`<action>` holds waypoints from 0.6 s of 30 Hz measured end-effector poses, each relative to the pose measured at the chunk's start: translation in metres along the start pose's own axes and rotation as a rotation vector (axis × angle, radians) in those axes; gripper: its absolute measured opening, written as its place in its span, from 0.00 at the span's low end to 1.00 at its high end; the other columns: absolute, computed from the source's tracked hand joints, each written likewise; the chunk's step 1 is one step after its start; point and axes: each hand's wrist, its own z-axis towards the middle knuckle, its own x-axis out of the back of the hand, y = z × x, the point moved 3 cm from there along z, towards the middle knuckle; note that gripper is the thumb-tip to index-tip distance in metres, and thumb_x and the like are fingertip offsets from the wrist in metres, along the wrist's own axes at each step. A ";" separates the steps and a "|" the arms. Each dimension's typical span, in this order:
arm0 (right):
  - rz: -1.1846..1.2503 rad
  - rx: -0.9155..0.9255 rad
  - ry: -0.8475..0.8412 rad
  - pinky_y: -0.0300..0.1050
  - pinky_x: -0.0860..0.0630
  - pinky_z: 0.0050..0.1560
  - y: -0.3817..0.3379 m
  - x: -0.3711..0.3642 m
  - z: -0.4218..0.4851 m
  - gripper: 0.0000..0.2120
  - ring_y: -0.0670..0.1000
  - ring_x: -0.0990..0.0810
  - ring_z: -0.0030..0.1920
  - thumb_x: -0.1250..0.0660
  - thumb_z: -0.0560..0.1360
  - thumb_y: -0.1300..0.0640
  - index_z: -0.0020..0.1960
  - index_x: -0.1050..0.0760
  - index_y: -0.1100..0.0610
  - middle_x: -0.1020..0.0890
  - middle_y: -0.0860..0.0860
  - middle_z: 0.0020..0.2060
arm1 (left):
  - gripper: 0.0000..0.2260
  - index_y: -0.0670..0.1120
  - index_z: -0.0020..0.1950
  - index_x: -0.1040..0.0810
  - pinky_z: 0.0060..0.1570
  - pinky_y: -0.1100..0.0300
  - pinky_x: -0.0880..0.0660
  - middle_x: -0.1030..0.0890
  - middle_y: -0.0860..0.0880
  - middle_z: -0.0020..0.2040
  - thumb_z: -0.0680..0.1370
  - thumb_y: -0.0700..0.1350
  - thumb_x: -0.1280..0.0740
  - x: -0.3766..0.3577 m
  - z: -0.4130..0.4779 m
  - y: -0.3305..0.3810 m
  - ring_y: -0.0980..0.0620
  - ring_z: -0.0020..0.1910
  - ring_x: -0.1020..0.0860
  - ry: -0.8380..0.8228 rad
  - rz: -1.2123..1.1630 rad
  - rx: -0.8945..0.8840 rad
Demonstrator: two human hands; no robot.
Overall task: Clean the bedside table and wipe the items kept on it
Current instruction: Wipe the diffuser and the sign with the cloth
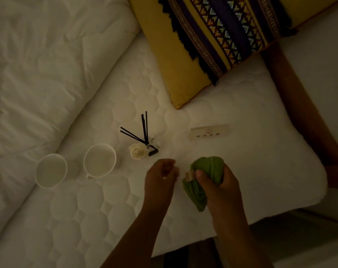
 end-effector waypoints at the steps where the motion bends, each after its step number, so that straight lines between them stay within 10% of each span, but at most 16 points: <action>1: -0.006 0.009 0.008 0.60 0.22 0.56 -0.002 0.005 0.001 0.13 0.53 0.19 0.49 0.28 0.70 0.51 0.53 0.23 0.51 0.18 0.52 0.47 | 0.10 0.50 0.57 0.22 0.49 0.59 0.20 0.18 0.55 0.48 0.76 0.42 0.32 -0.007 0.006 0.009 0.60 0.45 0.20 0.003 0.071 -0.077; 7: -0.093 0.099 0.059 0.51 0.22 0.56 -0.011 0.034 0.006 0.16 0.49 0.20 0.51 0.29 0.73 0.52 0.59 0.25 0.53 0.20 0.48 0.49 | 0.29 0.54 0.72 0.35 0.52 0.66 0.28 0.31 0.54 0.69 0.74 0.43 0.28 -0.054 0.056 0.057 0.56 0.61 0.29 -0.125 0.070 -0.251; 12: -0.123 0.119 0.065 0.47 0.23 0.54 -0.011 0.043 0.004 0.15 0.48 0.21 0.50 0.30 0.73 0.53 0.59 0.27 0.53 0.21 0.48 0.49 | 0.08 0.48 0.55 0.22 0.48 0.58 0.23 0.18 0.50 0.53 0.77 0.47 0.32 -0.061 0.073 0.054 0.51 0.49 0.20 -0.172 0.166 -0.221; 18: -0.250 0.306 0.113 0.26 0.28 0.44 -0.021 0.028 -0.002 0.14 0.40 0.24 0.49 0.30 0.73 0.51 0.56 0.29 0.50 0.23 0.44 0.48 | 0.07 0.46 0.50 0.20 0.38 0.64 0.21 0.16 0.47 0.47 0.78 0.48 0.34 -0.035 0.030 0.046 0.52 0.44 0.17 -0.298 -0.180 -0.087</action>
